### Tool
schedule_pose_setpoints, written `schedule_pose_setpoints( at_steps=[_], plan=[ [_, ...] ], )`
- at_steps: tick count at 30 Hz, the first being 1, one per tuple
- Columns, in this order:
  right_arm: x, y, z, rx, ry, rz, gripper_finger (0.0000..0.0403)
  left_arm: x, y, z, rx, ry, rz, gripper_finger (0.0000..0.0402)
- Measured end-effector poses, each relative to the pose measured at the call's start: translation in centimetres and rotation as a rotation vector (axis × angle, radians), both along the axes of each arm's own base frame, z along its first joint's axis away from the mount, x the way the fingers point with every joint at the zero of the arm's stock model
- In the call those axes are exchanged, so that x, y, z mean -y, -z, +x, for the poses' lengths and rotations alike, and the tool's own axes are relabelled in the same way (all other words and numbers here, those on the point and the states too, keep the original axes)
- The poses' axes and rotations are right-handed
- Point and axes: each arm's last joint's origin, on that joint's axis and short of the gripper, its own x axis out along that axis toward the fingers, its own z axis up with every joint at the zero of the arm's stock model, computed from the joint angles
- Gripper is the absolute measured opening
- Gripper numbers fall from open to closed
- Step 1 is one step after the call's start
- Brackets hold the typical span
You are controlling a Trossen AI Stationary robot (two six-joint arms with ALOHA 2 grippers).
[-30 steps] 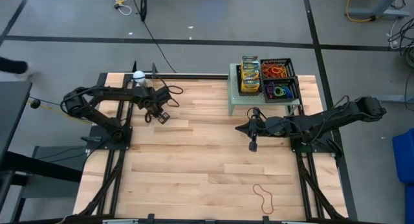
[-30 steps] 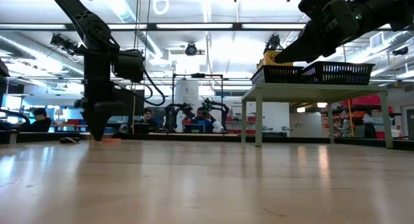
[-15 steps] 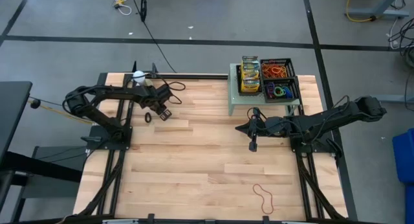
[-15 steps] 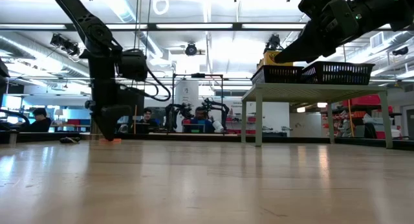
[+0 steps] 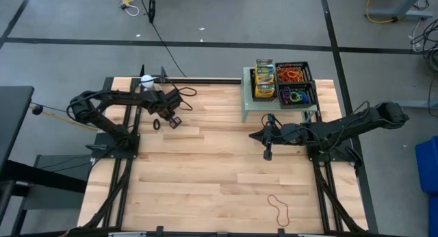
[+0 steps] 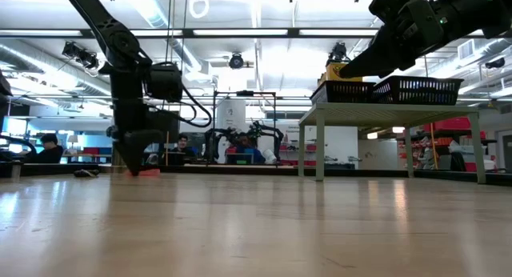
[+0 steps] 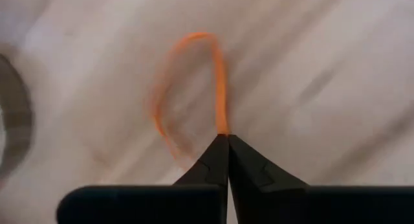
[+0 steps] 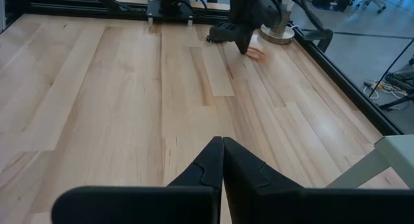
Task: Pick & Place Office Desk Supplies
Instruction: Put the orange rubber band into the top right black bin on the shelf
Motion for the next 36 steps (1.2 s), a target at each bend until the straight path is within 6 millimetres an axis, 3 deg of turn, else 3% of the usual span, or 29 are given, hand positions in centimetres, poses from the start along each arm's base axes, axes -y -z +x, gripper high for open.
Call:
schedule_pose_setpoints(
  at_steps=[7, 21, 25, 28, 36],
  plan=[
    [0.0, 0.0, 0.0, 0.0, 0.0, 0.0, 0.0013, 3.3, -1.9, 1.3, 0.109, 0.099, 0.023, 0.0004],
    [0.0, -0.1, 0.1, 0.017, 0.001, 0.004, 0.0013, 13.2, -4.8, 6.9, 0.594, 0.452, 0.12, 0.0004],
    [0.0, -0.2, 0.1, 0.022, 0.001, 0.007, 0.0013, 15.2, -4.6, 8.3, 0.723, 0.501, 0.141, 0.0004],
    [0.0, -0.2, 0.1, 0.026, 0.005, 0.017, 0.0013, 16.1, -3.2, 8.7, 0.832, 0.535, 0.135, 0.0004],
    [-0.4, -0.3, 0.6, 0.07, -0.042, 0.085, 0.0021, 16.7, -0.9, 9.8, 1.126, 0.568, 0.133, 0.0003]
  ],
)
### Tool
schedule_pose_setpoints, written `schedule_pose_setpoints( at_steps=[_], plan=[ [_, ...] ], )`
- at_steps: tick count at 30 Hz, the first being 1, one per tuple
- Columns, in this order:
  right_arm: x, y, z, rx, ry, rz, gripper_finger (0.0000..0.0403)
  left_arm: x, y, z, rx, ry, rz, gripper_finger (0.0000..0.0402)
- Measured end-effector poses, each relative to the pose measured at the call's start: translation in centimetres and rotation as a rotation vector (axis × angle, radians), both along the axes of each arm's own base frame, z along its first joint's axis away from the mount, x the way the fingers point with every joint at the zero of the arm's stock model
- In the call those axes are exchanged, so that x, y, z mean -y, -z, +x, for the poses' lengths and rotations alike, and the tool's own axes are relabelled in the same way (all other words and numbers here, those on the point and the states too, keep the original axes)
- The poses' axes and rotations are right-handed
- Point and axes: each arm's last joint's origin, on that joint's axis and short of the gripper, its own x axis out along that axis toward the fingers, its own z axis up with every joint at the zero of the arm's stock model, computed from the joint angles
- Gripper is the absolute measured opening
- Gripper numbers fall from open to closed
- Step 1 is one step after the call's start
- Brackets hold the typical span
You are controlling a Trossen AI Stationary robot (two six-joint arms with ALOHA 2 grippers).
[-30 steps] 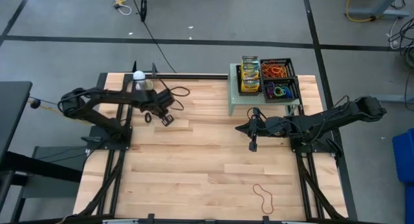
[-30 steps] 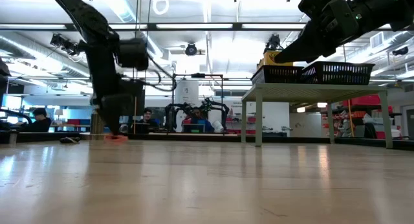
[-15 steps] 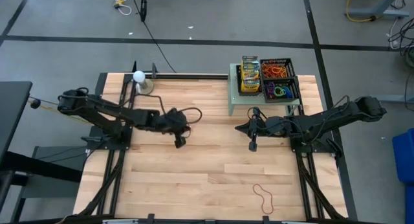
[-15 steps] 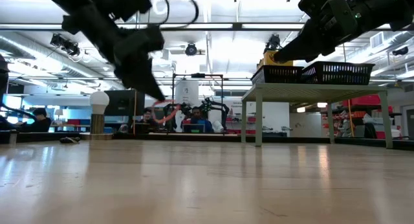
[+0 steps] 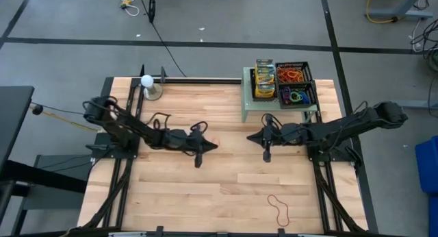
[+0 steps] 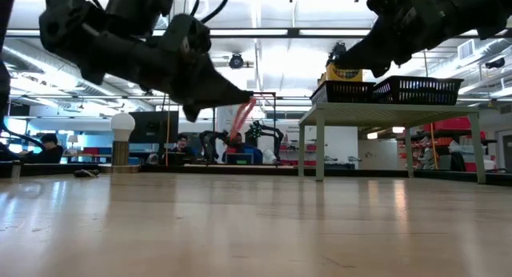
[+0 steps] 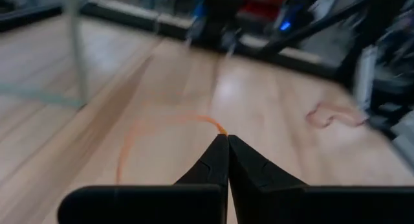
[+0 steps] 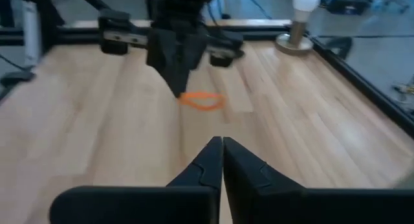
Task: Pick & Place Office Desk Supplies
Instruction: Put the orange rubber band into the top right black bin on the shelf
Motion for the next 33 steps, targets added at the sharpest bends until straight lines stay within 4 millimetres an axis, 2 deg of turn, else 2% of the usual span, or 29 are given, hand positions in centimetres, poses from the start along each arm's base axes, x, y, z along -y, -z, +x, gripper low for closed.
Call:
schedule_pose_setpoints(
  at_steps=[5, 11, 18, 22, 27, 30, 33],
  plan=[
    [-1.1, 0.8, 1.4, 0.029, -0.089, -0.037, 0.0059, 0.3, 1.0, 0.9, 0.109, 0.07, -0.019, 0.0003],
    [-1.6, 1.6, 3.5, 0.021, -0.127, -0.136, 0.0119, 0.6, 2.5, 1.2, 0.149, 0.116, -0.077, 0.0003],
    [-2.1, 3.9, 6.3, -0.077, -0.162, -0.273, 0.0161, 0.7, 2.7, 1.8, 0.198, 0.142, -0.106, 0.0004],
    [-2.3, 5.2, 7.7, -0.054, -0.13, -0.357, 0.0159, 1.0, 2.0, 2.6, 0.22, 0.19, -0.106, 0.0005],
    [-2.6, 5.6, 8.4, 0.012, -0.107, -0.412, 0.0142, 1.1, 1.8, 3.0, 0.222, 0.214, -0.103, 0.0005],
    [-2.8, 5.4, 8.4, 0.03, -0.117, -0.409, 0.0117, 1.2, 1.8, 3.0, 0.218, 0.214, -0.099, 0.0006],
    [-2.8, 5.3, 8.4, 0.034, -0.121, -0.418, 0.0074, 1.1, 1.9, 3.0, 0.214, 0.215, -0.1, 0.0006]
  ],
)
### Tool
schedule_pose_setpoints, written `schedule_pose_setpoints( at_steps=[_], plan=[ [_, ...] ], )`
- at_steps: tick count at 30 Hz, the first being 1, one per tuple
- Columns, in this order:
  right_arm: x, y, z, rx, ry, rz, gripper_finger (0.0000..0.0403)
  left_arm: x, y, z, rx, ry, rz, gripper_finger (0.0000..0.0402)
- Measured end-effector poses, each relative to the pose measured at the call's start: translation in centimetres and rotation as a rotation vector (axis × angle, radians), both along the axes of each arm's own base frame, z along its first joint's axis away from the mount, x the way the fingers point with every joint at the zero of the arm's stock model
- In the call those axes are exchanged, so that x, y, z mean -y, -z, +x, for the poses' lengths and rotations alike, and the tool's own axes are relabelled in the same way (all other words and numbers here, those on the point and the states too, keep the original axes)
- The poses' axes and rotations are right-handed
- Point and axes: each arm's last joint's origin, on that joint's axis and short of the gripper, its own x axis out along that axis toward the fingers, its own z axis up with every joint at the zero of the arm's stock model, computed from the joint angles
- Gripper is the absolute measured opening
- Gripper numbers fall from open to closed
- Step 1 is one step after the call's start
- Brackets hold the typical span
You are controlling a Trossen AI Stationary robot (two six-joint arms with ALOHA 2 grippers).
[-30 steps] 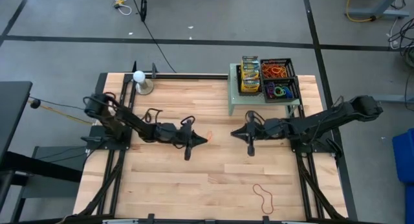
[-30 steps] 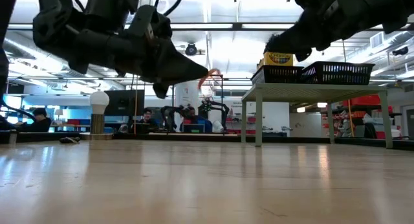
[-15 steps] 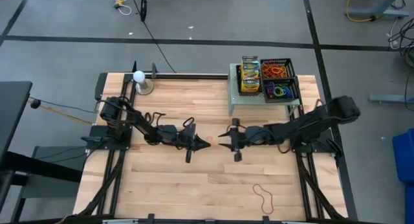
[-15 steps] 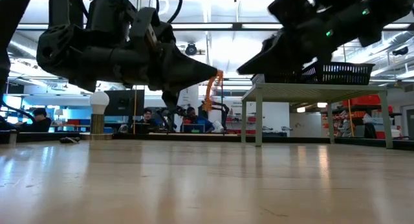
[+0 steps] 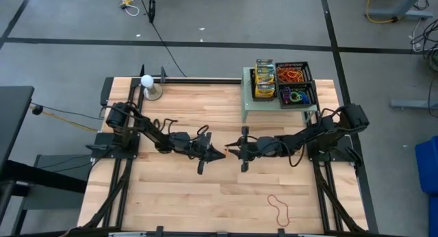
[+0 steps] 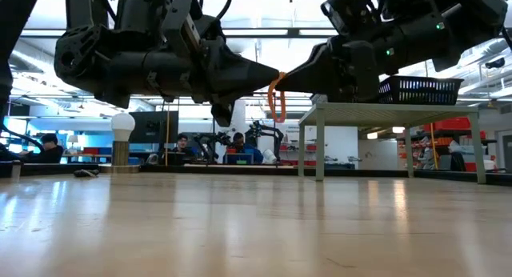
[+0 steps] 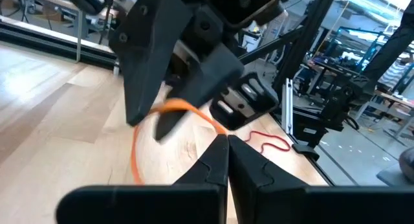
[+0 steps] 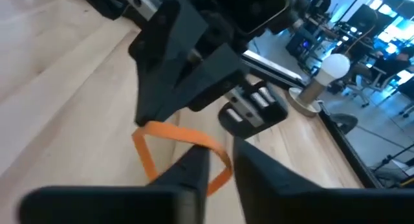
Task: Pick & Place Office Desk Supplies
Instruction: Put the orange rubber band into the top right black bin on the shelf
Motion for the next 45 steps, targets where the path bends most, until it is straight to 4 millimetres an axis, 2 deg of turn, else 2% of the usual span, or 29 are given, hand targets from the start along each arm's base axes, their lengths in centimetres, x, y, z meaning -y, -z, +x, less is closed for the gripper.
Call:
schedule_pose_setpoints(
  at_steps=[4, 8, 13, 17, 22, 25, 31, 35, 39, 45],
  plan=[
    [-0.2, -0.1, -0.1, 0.001, -0.005, -0.006, 0.0011, 0.0, 0.1, -0.1, -0.035, 0.011, -0.013, 0.0019],
    [-0.2, -0.1, -0.1, -0.005, -0.004, -0.006, 0.0019, -0.1, -0.3, -0.4, -0.128, -0.013, 0.016, 0.0052],
    [-0.2, 0.0, -0.1, -0.014, -0.002, -0.008, 0.0006, -0.5, -2.3, -1.3, -0.199, -0.087, 0.109, 0.0096],
    [-0.1, 0.1, -0.2, -0.027, 0.017, -0.002, 0.0011, -0.7, -3.8, -2.2, -0.248, -0.115, 0.18, 0.0117],
    [0.0, -0.1, -0.6, -0.052, 0.042, 0.022, 0.0005, -1.0, -3.6, -2.8, -0.31, -0.168, 0.307, 0.0116],
    [0.2, -0.1, -0.9, -0.087, 0.092, 0.036, 0.0006, -1.8, -2.8, -3.7, -0.255, -0.191, 0.294, 0.0105],
    [0.0, -0.6, -2.4, -0.17, 0.206, 0.063, 0.0005, -3.5, -1.3, -7.9, -0.068, -0.309, 0.215, 0.0071],
    [-0.3, -2.9, -4.0, -0.212, 0.241, 0.122, 0.0006, -4.1, -1.0, -10.2, 0.016, -0.424, 0.209, 0.006],
    [-0.4, -6.5, -5.9, -0.312, 0.317, 0.161, 0.0006, -4.4, -1.0, -11.0, 0.032, -0.501, 0.207, 0.0058],
    [0.2, -14.3, -8.5, -0.47, 0.465, 0.205, 0.0006, -4.5, -0.9, -11.0, 0.022, -0.525, 0.233, 0.0058]
  ],
)
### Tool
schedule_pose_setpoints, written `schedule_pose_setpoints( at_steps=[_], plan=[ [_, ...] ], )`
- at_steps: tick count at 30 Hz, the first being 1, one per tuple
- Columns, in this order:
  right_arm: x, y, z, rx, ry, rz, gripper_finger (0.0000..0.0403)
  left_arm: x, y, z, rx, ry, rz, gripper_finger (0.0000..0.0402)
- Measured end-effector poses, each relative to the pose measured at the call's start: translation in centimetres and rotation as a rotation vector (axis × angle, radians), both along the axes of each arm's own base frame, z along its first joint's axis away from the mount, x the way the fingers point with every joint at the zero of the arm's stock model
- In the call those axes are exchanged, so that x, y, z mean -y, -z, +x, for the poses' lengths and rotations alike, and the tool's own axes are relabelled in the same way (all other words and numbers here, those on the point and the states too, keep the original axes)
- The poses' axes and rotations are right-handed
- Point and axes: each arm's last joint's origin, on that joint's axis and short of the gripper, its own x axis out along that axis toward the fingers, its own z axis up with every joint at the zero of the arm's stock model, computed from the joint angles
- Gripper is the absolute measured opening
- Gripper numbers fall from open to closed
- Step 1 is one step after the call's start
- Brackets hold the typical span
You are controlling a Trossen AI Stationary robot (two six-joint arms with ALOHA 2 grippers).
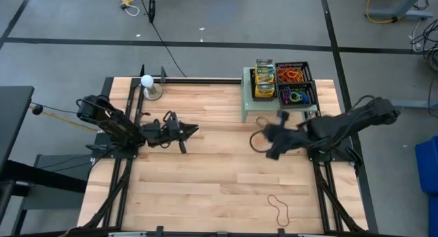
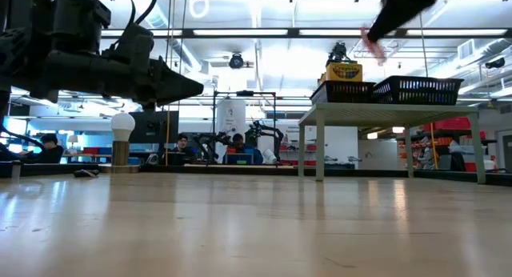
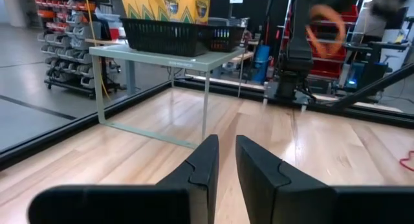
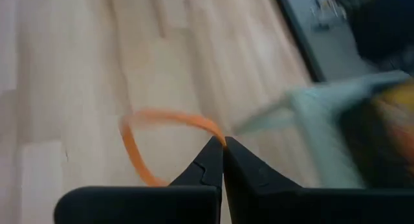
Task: Pick & Place Office Desk Supplies
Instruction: Put the orange rubber band into the top right black bin on the shelf
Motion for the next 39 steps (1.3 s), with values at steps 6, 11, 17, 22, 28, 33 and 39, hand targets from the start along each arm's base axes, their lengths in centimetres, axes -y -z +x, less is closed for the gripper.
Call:
schedule_pose_setpoints(
  at_steps=[6, 11, 17, 22, 28, 33, 39],
  plan=[
    [5.0, -6.2, -3.8, -0.159, 0.387, 0.011, 0.0007, 0.0, 0.0, 0.1, -0.001, 0.004, 0.004, 0.0058],
    [10.8, -8.0, -5.8, -0.177, 0.674, -0.058, 0.0007, 0.0, 0.0, 0.1, -0.001, 0.007, 0.003, 0.0058],
    [18.8, -7.9, -7.3, -0.142, 0.93, -0.17, 0.0007, 0.1, 0.0, 0.1, 0.002, 0.01, -0.002, 0.0058],
    [24.2, -5.7, -8.8, -0.113, 0.99, -0.109, 0.0007, 0.1, 0.0, 0.1, 0.002, 0.011, -0.002, 0.0058],
    [27.3, -1.6, -8.7, -0.171, 0.981, -0.015, 0.0007, 0.1, 0.0, 0.1, 0.002, 0.011, -0.001, 0.0058],
    [27.8, -0.5, -8.3, -0.208, 0.987, 0.003, 0.0041, 0.1, 0.0, 0.1, 0.007, 0.011, -0.015, 0.0058],
    [27.3, -1.3, -8.3, -0.211, 1.019, -0.08, 0.0139, 0.0, 0.0, 0.1, 0.013, 0.009, -0.03, 0.0058]
  ],
)
